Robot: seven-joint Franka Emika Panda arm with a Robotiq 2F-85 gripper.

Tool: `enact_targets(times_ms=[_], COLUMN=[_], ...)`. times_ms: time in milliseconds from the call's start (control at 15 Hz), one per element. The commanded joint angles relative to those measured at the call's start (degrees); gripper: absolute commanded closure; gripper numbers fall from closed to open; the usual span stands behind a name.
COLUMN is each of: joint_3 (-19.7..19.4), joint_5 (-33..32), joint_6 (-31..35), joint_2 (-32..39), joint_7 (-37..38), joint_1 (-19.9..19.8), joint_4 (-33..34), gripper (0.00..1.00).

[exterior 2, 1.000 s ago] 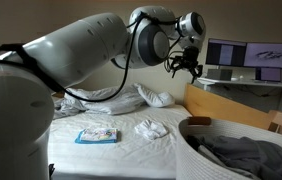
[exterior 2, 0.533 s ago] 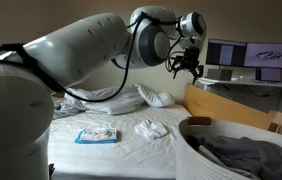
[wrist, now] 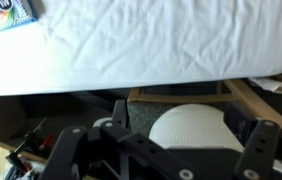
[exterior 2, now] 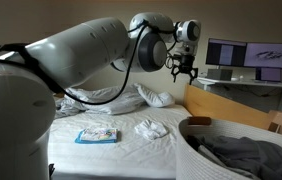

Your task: Put the gray and white clothes in the basket respectively

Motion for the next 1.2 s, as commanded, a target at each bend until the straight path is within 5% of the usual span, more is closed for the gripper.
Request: enact_targets(times_ms=[0,333,800,1133], joint_3=[2.3,5.9,7.9,7.3], joint_5=[2.0,3.6,1.6,1.4], joint_6=[11.7,24.6,13.7,14.2], joint_2=[2.2,4.8,7.0,7.4], joint_7=[-0.6,-5.7,-15.4,-15.9], joint_1=[0.8,3.2,7.5,8.9], joint_4=[0.2,-0.5,0.4,0.0], gripper=[0.00,0.00,0.00,0.00])
